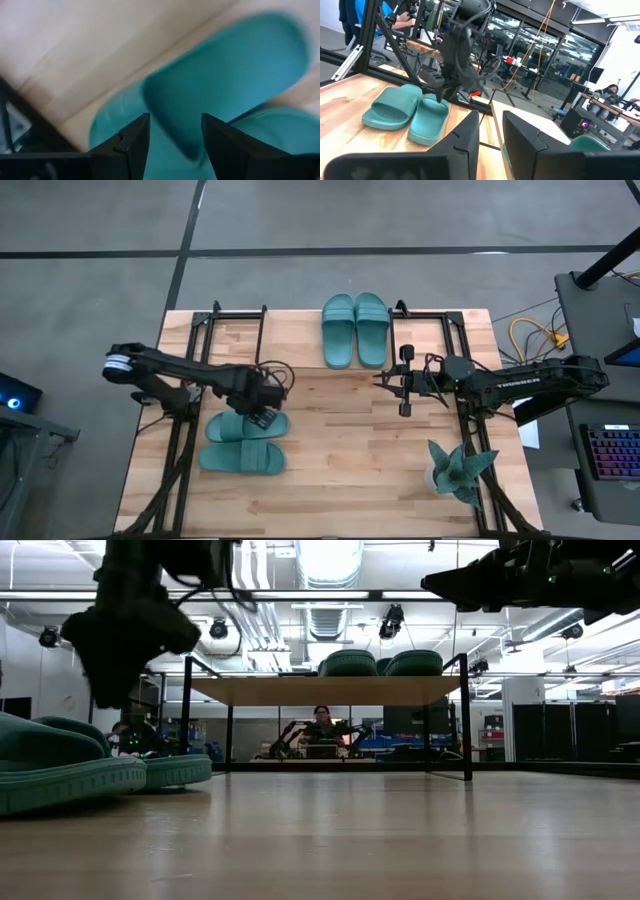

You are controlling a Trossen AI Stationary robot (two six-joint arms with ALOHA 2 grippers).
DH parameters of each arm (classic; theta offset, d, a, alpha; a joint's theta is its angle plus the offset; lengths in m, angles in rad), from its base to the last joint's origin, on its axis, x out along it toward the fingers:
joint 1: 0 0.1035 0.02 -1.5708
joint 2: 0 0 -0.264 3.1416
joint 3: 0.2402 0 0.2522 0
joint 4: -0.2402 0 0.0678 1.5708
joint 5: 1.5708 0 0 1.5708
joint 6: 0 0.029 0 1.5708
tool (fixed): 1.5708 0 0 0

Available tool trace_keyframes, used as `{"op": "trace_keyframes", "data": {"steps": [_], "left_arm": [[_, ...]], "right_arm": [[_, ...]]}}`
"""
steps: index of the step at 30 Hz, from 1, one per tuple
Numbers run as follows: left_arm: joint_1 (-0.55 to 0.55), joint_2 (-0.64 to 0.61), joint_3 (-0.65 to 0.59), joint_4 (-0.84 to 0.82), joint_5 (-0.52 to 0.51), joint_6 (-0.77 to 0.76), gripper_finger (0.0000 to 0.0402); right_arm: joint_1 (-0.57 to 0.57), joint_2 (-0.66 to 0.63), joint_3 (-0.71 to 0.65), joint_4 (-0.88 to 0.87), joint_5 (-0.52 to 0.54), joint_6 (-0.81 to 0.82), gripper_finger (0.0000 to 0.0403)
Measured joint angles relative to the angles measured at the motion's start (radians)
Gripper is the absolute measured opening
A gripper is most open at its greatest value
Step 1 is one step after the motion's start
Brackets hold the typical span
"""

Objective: Pick and place slides into the shelf
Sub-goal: Put the green slides on the shelf

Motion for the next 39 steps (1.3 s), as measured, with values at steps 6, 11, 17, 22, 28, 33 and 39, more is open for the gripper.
{"op": "trace_keyframes", "data": {"steps": [6,11,17,22,28,33,39], "left_arm": [[-0.015,0.073,-0.011,-0.11,0.018,-0.027,0.0162],[-0.027,0.108,-0.015,-0.102,0.016,-0.032,0.0162],[-0.032,0.122,-0.014,-0.098,0.012,-0.054,0.0162],[-0.032,0.118,-0.014,-0.095,0.01,-0.086,0.0162],[-0.039,0.128,-0.015,-0.046,0.009,-0.098,0.0162],[-0.041,0.128,-0.018,-0.048,0.009,-0.098,0.0162],[-0.042,0.127,-0.065,-0.109,0.014,-0.102,0.0162]], "right_arm": [[0.0,0.0,0.0,-0.001,0.0,0.002,0.0082],[0.0,0.0,0.0,-0.001,0.0,0.0,0.0074],[0.0,0.0,0.0,-0.003,0.0,-0.001,0.0068],[0.0,0.0,0.0,-0.005,0.0,-0.005,0.0073],[0.0,0.0,-0.001,-0.007,0.0,-0.008,0.008],[0.0,0.0,-0.001,-0.008,0.0,-0.008,0.0073],[0.0,0.0,-0.001,-0.007,0.0,-0.008,0.0069]]}}
